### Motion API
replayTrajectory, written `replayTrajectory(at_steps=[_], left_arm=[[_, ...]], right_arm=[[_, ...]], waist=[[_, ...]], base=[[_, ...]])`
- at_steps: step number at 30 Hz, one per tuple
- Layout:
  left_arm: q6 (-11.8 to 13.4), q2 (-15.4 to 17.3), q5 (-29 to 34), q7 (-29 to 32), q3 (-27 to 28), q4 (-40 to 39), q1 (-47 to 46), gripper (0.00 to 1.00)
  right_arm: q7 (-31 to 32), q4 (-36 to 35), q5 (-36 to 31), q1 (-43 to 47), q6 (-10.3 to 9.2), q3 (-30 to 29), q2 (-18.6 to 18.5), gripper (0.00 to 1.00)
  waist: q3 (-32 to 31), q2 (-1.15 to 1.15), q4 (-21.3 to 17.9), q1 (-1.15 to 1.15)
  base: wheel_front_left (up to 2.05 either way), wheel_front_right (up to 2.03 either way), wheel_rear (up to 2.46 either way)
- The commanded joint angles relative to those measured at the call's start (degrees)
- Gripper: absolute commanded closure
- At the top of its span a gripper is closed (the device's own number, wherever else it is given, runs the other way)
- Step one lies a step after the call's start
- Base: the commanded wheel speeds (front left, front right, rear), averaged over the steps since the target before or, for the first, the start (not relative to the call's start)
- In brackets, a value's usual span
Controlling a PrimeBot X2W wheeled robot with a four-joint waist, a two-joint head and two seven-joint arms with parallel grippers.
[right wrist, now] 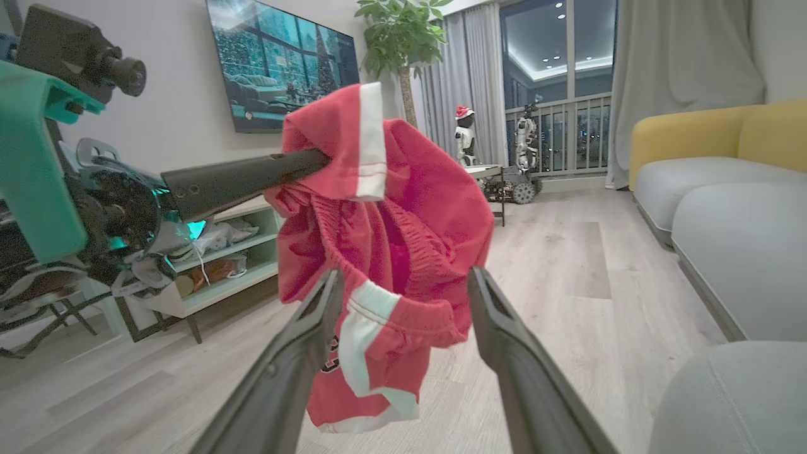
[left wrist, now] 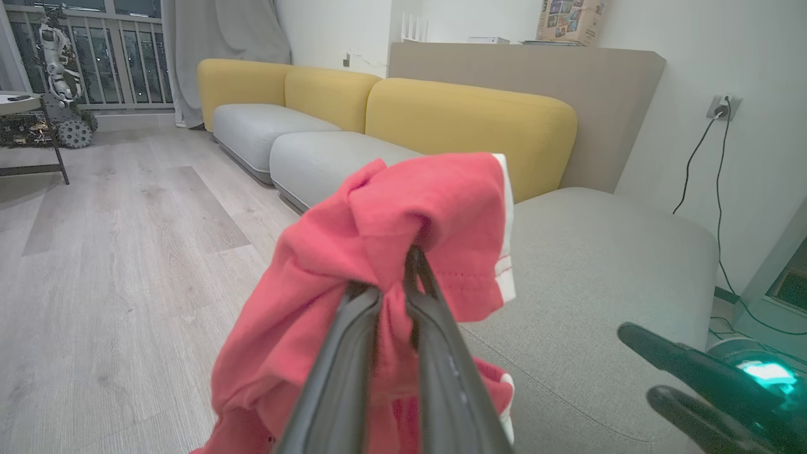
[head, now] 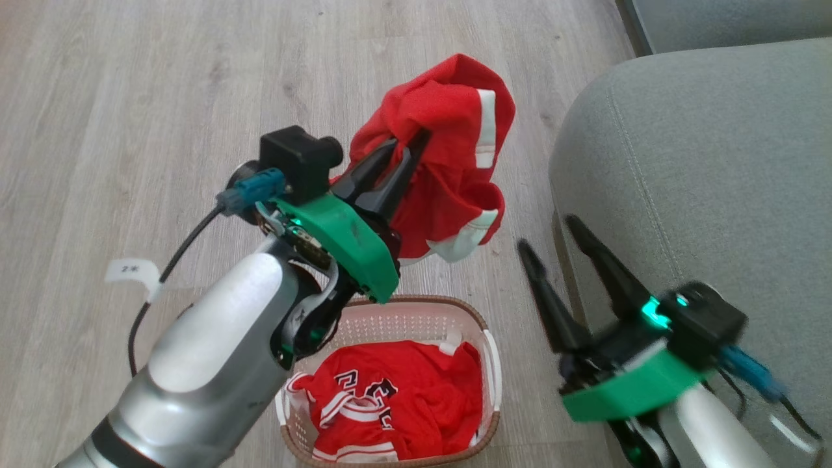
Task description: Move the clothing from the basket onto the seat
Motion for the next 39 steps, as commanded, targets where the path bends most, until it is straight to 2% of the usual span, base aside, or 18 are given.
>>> replayTrajectory(at_steps=[1,6,12,22,31,32,33,34,39], left_arm=[[-0.08,1.58,-0.15,-0.01,2.13,-1.99,-2.69,1.0],[-0.31,1.09,-0.22,0.15,1.24,-2.09,-2.36,1.0],[-0.77,0.11,-0.34,0.22,0.01,-2.1,-2.3,1.0],[-1.74,-1.74,-0.79,1.25,-2.92,-2.63,-1.59,1.0],[-1.92,-2.42,-1.2,1.87,-4.3,-3.16,-1.11,1.0],[-1.91,-2.41,-1.29,1.88,-4.31,-3.16,-1.04,1.0],[-1.9,-2.37,-1.35,1.86,-4.31,-3.13,-0.99,1.0],[-1.88,-2.33,-1.4,1.84,-4.31,-3.1,-0.96,1.0],[-1.6,-2.0,-1.64,1.62,-4.02,-2.89,-0.8,1.0]], right_arm=[[0.49,-0.95,0.68,-4.38,-0.01,2.28,-0.97,0.0],[3.67,3.19,2.3,-9.07,-0.01,5.27,-1.48,0.0],[6.96,11.55,4.96,-15.57,-0.01,9.5,-1.35,0.0],[4.97,24.29,10.43,-21.59,-0.01,16.22,-0.13,0.0],[1.12,30.69,14.07,-25.94,-0.01,21.32,0.87,0.0],[0.82,31.07,14.28,-26.22,-0.01,21.59,0.89,0.09],[0.56,31.4,14.47,-26.44,-0.01,21.77,0.88,0.69],[0.34,31.69,14.64,-26.59,-0.01,21.92,0.88,1.0],[-0.28,32.2,15.59,-26.66,-0.01,21.84,0.59,1.0]], waist=[[-0.09,0.0,0.15,0.0],[-0.08,0.0,0.69,0.0],[-0.17,0.0,1.99,0.0],[-0.92,0.0,4.28,0.0],[-1.07,0.0,5.43,0.0],[-1.03,0.0,5.5,0.0],[-1.01,0.0,5.56,0.0],[-0.99,0.0,5.6,0.0],[-0.85,0.0,5.52,0.0]], base=[[0.0,0.0,0.0],[0.0,0.0,0.0],[0.0,0.0,0.0],[0.0,0.0,0.0],[0.0,0.0,0.0],[0.0,0.0,0.0],[0.0,0.0,0.0],[0.0,0.0,0.0],[0.0,0.0,0.0]])
